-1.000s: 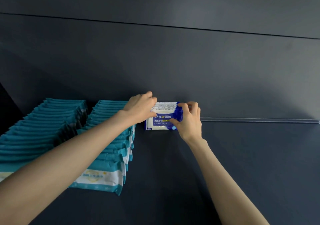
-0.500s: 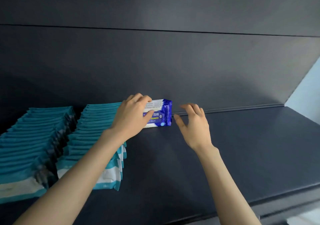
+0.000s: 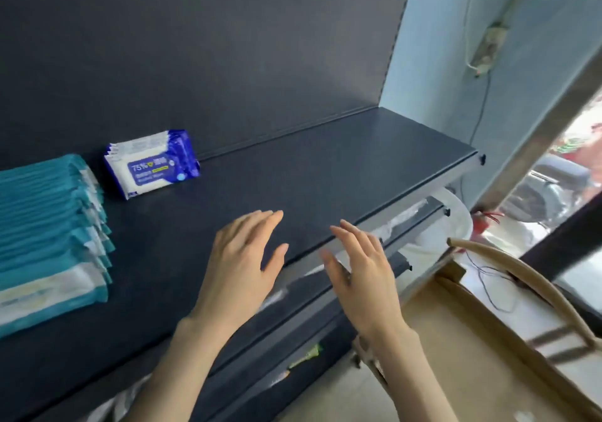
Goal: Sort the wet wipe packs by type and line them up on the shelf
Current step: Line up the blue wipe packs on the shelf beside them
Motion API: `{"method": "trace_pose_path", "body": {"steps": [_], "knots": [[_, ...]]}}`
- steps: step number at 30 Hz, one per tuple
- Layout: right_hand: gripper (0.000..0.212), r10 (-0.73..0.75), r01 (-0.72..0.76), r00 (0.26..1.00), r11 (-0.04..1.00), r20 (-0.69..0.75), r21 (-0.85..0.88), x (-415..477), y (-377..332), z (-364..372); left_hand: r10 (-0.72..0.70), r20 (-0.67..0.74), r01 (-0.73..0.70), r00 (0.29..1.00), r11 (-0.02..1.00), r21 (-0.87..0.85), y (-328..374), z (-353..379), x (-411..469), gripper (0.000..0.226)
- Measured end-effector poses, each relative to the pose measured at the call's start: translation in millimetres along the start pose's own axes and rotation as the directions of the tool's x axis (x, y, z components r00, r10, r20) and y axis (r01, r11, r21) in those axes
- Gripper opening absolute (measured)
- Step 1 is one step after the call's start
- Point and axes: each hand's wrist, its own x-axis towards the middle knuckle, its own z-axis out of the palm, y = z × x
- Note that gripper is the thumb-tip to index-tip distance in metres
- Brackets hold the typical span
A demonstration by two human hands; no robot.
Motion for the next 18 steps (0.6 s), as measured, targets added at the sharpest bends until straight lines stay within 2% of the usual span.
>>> {"method": "trace_pose_path", "body": {"steps": [5, 9, 14, 18], "knots": [[0.035, 0.167, -0.164, 0.986, 0.983, 0.026, -0.085, -108.1, 54.3, -45.8, 0.054, 0.187, -0.031, 0.981, 0.992, -0.122, 77.2, 53.6, -70.6, 0.044], [0.035, 0.32, -0.314, 0.947, 0.937, 0.015, -0.155, -204.0, 89.3, -88.1, 0.105, 0.351, -0.037, 0.93, 0.98, -0.195, 144.2, 89.6, -140.2, 0.045], [0.032, 0.504, -0.495, 0.863, 0.838, -0.018, -0.23, -316.6, 119.4, -134.5, 0.232, 0.524, -0.11, 0.819, 0.961, -0.254, 221.5, 118.2, -210.5, 0.044], [0.03, 0.644, -0.642, 0.761, 0.727, -0.083, -0.244, -387.4, 135.3, -166.0, 0.355, 0.63, -0.179, 0.69, 0.928, -0.327, 273.4, 137.4, -242.2, 0.044]]}}
